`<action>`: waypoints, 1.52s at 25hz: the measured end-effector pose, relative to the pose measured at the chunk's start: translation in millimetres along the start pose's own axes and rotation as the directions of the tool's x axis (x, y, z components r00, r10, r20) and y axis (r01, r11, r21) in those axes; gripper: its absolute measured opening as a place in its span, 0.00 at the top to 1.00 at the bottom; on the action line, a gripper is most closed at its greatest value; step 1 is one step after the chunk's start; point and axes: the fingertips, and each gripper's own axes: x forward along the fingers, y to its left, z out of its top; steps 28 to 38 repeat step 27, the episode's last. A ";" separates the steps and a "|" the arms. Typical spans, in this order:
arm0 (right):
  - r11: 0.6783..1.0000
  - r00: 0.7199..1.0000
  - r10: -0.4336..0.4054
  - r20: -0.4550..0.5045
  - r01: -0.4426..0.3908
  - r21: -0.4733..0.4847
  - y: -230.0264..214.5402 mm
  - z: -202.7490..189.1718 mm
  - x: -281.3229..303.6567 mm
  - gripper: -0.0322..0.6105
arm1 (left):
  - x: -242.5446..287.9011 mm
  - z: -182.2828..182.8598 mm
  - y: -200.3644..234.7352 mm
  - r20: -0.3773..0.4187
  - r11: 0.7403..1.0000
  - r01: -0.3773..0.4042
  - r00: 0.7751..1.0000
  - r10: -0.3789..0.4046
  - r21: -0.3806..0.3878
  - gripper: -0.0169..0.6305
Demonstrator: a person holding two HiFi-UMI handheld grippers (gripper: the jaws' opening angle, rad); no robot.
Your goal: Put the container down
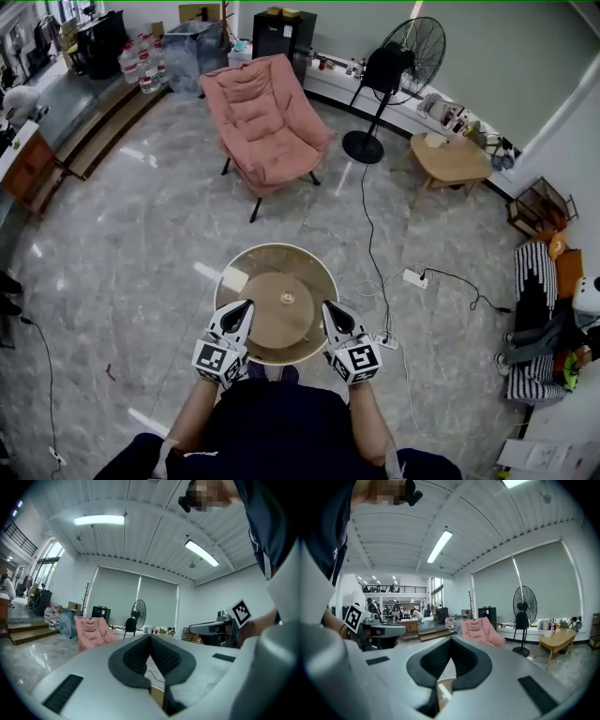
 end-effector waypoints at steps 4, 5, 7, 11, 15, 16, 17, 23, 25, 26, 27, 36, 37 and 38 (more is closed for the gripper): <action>1.000 1.000 0.005 -0.008 -0.006 -0.012 0.3 1.1 -1.2 0.91 | 0.5 0.1 -2.6 -0.006 1.000 0.001 1.000 -0.001 0.008 0.94; 1.000 1.000 0.007 -0.006 -0.006 0.003 -0.5 0.6 -1.8 0.91 | 0.5 0.3 -2.8 -0.004 1.000 -0.002 1.000 0.002 0.007 0.94; 1.000 1.000 0.007 0.003 -0.007 0.019 -2.0 1.2 -4.1 0.91 | -0.1 1.4 -2.8 0.002 1.000 -0.011 1.000 0.011 0.000 0.94; 0.999 1.000 0.020 -0.010 -0.021 -0.034 1.0 -1.1 -6.8 0.91 | -1.3 1.6 -5.1 -0.002 1.000 -0.014 1.000 0.014 0.003 0.94; 0.999 1.000 0.023 -0.021 -0.023 -0.024 3.9 -5.6 -5.3 0.91 | -1.6 1.7 -5.0 -0.006 1.000 -0.009 1.000 0.009 0.001 0.94; 1.000 1.000 0.021 -0.022 -0.022 -0.016 4.1 -7.1 -5.6 0.91 | -2.4 1.8 -5.6 -0.005 1.000 -0.007 1.000 0.007 0.000 0.94; 1.000 1.000 0.021 -0.023 -0.021 -0.008 4.0 -8.3 -6.4 0.91 | -3.0 2.2 -6.1 -0.005 1.000 -0.006 1.000 0.006 -0.001 0.94; 1.000 1.000 0.025 -0.002 -0.025 0.016 0.8 -7.2 -6.3 0.91 | -2.5 4.4 -3.8 -0.003 1.000 -0.020 1.000 0.020 -0.014 0.94; 0.999 1.000 0.029 0.006 -0.029 0.019 -2.5 -6.8 -5.8 0.91 | -0.1 2.5 -3.8 0.000 1.000 -0.023 1.000 0.023 -0.017 0.94; 0.999 0.999 0.031 0.011 -0.031 0.023 -4.8 -6.4 -6.0 0.91 | 1.4 1.5 -4.2 0.002 1.000 -0.025 1.000 0.025 -0.019 0.94; 0.999 0.999 0.032 0.016 -0.033 0.029 -7.3 -5.9 -6.2 0.91 | 2.9 0.6 -4.7 0.003 0.999 -0.027 1.000 0.027 -0.020 0.94; 0.999 0.999 0.032 0.016 -0.033 0.029 -7.3 -5.9 -6.2 0.91 | 2.9 0.6 -4.7 0.003 0.999 -0.027 1.000 0.027 -0.020 0.94; 0.999 0.999 0.032 0.016 -0.033 0.029 -7.3 -5.9 -6.2 0.91 | 2.9 0.6 -4.7 0.003 0.999 -0.027 1.000 0.027 -0.020 0.94; 0.999 0.999 0.032 0.016 -0.033 0.029 -7.3 -5.9 -6.2 0.91 | 2.9 0.6 -4.7 0.003 0.999 -0.027 1.000 0.027 -0.020 0.94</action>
